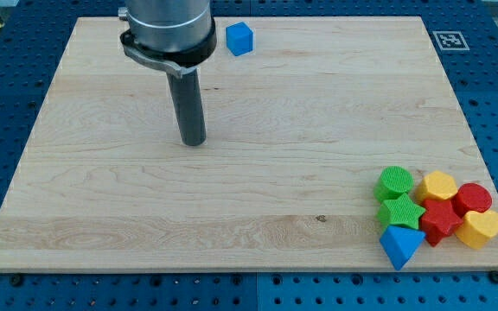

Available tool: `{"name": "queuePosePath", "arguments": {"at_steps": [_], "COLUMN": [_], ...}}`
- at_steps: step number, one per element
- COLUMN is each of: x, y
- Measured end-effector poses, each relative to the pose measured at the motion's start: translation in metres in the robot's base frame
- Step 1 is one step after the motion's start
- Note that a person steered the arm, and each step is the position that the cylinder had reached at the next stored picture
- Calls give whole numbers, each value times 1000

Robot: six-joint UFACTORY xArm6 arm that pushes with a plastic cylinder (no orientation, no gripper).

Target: Move the arm towards top of the board

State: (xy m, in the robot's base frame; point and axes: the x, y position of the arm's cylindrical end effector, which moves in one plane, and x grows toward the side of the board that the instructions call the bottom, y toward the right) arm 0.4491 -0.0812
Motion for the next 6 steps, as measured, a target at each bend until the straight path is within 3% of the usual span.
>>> {"name": "queuePosePath", "arguments": {"at_steps": [6], "x": [-55], "y": [-13]}}
